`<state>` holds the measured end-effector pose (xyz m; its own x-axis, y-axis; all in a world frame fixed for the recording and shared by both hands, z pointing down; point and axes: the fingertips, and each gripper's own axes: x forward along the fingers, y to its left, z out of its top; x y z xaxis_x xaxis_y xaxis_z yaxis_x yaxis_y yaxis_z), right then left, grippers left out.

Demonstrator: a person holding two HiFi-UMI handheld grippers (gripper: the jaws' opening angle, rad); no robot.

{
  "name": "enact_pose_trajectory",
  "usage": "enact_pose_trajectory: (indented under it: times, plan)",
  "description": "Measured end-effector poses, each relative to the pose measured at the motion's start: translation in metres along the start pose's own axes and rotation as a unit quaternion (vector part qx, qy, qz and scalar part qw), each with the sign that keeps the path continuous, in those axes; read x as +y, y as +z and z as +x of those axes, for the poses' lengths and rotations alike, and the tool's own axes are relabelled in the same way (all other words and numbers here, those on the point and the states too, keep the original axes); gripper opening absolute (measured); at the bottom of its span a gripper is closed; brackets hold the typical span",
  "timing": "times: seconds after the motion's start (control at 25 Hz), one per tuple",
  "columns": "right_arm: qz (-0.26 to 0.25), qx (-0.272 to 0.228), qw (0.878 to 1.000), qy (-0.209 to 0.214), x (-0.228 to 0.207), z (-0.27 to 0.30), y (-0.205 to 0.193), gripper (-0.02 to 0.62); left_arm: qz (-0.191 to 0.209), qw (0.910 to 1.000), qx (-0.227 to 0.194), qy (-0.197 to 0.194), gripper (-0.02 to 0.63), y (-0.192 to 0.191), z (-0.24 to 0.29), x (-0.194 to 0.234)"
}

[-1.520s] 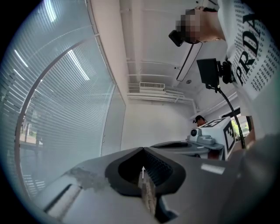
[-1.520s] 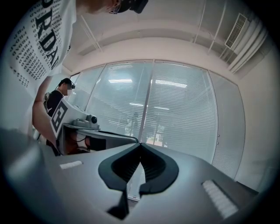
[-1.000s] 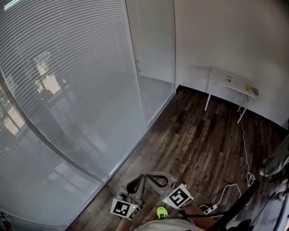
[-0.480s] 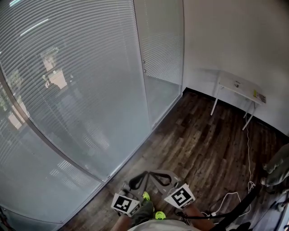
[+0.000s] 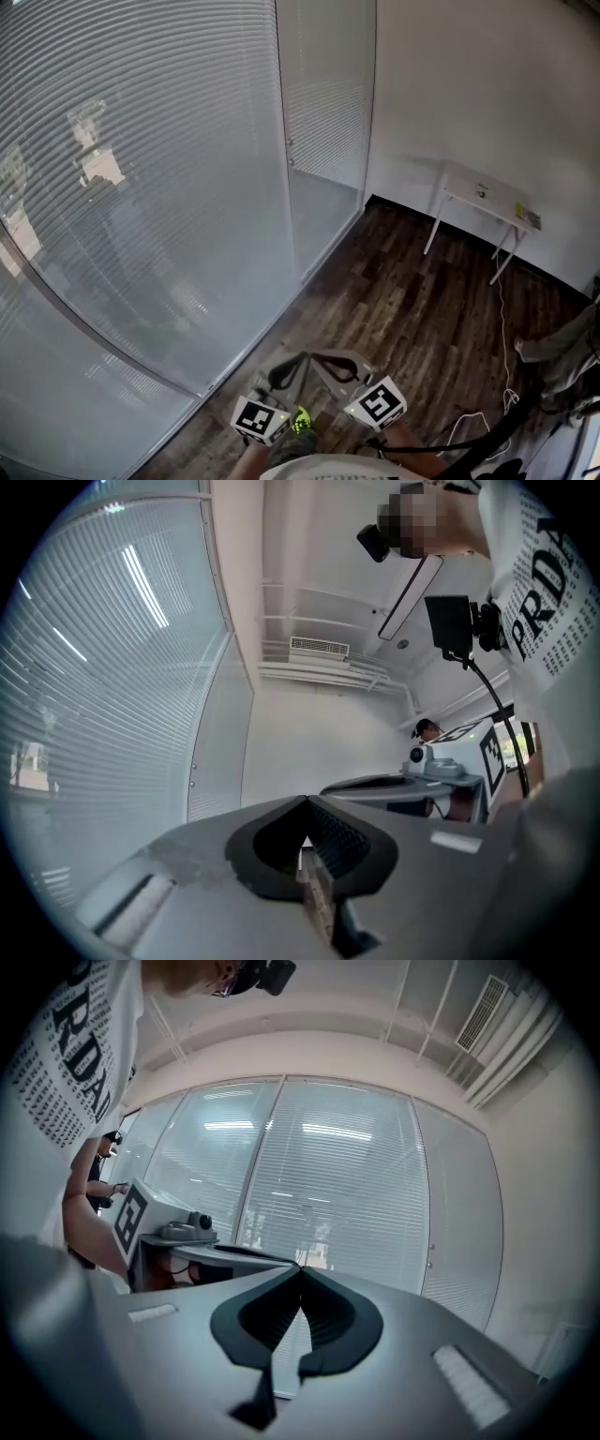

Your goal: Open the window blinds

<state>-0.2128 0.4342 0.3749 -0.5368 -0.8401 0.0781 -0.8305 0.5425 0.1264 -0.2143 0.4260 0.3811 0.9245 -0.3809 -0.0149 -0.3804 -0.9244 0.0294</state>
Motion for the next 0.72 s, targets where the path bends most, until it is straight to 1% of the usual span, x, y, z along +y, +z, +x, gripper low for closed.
enact_pose_trajectory:
  times: [0.12, 0.28, 0.4, 0.44, 0.56, 0.64, 0.72]
  plan:
    - [-0.009, 0.002, 1.000, 0.003, -0.020, 0.024, 0.003, 0.008, -0.005, 0.9999, -0.011, 0.001, -0.008, 0.005, 0.015, 0.028]
    - [-0.025, 0.000, 1.000, 0.010, -0.040, 0.052, 0.011, 0.008, 0.010, 0.9999, -0.006, -0.003, -0.008, 0.008, 0.029, 0.058]
    - [-0.036, -0.002, 0.999, 0.007, -0.051, 0.076, 0.015, 0.008, -0.007, 0.9993, -0.035, 0.004, -0.008, 0.022, 0.034, 0.081]
    - [-0.039, 0.000, 0.999, 0.005, -0.057, 0.085, 0.016, 0.008, -0.008, 0.9993, -0.037, 0.003, -0.008, 0.023, 0.037, 0.090]
    - [-0.039, 0.004, 0.999, 0.000, -0.079, 0.103, 0.013, 0.008, 0.005, 0.9997, -0.023, -0.006, -0.008, 0.016, 0.054, 0.109]
    - [-0.042, 0.004, 0.999, -0.002, -0.095, 0.109, 0.008, 0.008, 0.009, 0.9996, -0.027, -0.008, -0.008, 0.015, 0.069, 0.120]
    - [-0.043, 0.006, 0.999, -0.007, -0.114, 0.125, 0.004, 0.008, 0.006, 0.9993, -0.036, -0.003, -0.008, 0.018, 0.085, 0.139]
